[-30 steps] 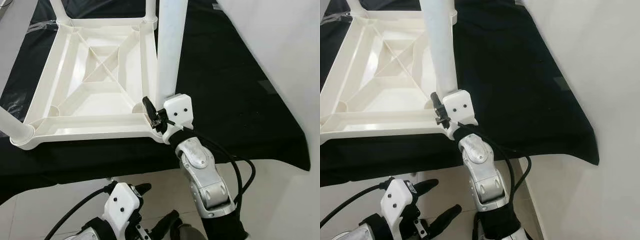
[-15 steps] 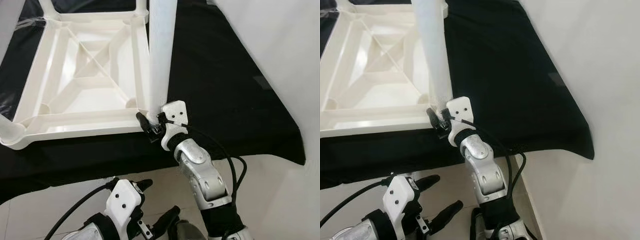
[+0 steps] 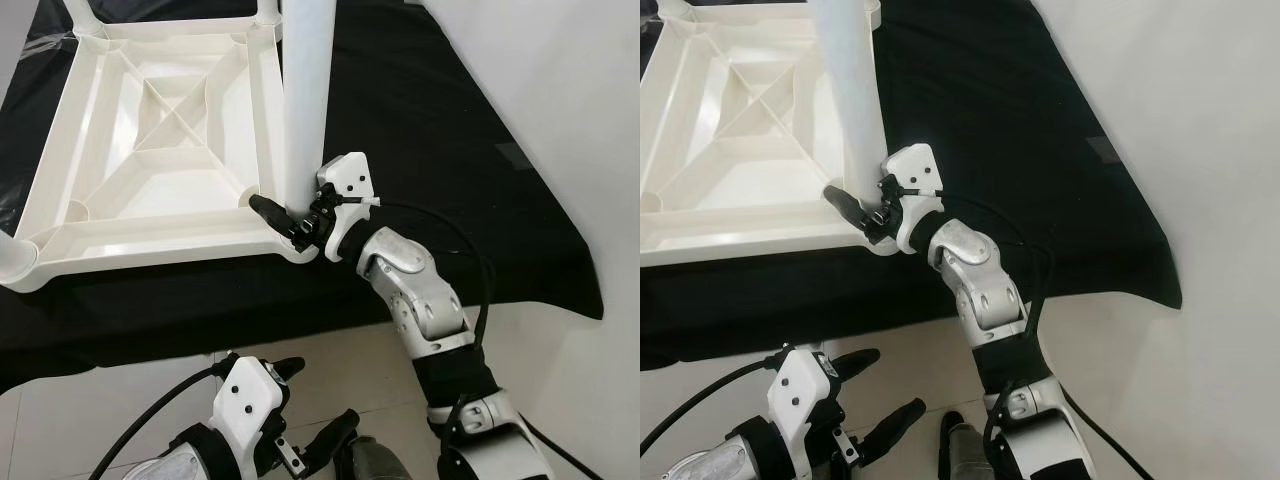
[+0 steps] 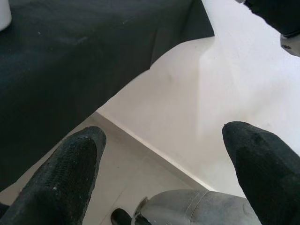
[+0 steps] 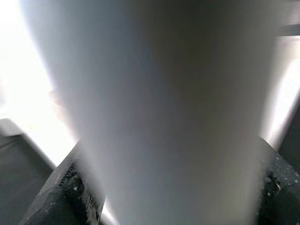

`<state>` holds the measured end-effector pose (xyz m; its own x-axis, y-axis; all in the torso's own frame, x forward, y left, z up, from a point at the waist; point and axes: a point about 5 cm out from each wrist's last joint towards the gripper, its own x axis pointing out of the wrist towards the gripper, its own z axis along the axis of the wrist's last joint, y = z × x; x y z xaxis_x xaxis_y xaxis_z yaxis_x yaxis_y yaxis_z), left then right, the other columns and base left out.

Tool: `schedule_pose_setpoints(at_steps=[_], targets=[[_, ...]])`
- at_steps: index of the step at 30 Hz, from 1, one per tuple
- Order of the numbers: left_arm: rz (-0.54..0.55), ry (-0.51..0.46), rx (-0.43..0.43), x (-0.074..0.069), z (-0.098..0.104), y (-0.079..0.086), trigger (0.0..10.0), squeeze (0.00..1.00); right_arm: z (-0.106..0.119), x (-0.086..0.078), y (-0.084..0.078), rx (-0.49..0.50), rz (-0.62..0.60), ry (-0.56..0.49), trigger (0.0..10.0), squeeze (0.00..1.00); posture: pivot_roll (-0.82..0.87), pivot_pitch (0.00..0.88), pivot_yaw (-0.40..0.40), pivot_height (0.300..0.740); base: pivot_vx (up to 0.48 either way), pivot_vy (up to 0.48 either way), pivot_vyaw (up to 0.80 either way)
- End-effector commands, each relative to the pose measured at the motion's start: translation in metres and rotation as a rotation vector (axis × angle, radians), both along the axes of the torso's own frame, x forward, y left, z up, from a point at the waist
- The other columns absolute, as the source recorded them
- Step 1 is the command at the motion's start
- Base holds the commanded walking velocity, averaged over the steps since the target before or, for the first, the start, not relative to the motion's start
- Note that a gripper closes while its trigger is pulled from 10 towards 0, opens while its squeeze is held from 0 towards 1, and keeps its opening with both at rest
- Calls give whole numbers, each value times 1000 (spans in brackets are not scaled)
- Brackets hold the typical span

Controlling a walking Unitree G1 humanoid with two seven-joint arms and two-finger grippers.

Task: Building children table

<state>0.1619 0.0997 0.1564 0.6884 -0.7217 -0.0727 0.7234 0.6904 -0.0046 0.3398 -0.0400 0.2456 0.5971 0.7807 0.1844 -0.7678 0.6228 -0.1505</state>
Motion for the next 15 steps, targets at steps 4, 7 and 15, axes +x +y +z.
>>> schedule_pose_setpoints(at_steps=[4,7,15], targets=[[-2,19,-3,-3,-4,-1,10000,0,3,4,-2,-22,71,-17,10000,0,57,333,-76,740,0,0,0],[-1,18,-3,-3,-4,-1,10000,0,8,11,-5,-57,107,-34,10000,0,57,336,-74,740,0,0,0],[-4,19,-5,-2,-4,-1,10000,0,13,26,-8,-91,161,-30,0,0,55,341,-74,740,0,0,0]])
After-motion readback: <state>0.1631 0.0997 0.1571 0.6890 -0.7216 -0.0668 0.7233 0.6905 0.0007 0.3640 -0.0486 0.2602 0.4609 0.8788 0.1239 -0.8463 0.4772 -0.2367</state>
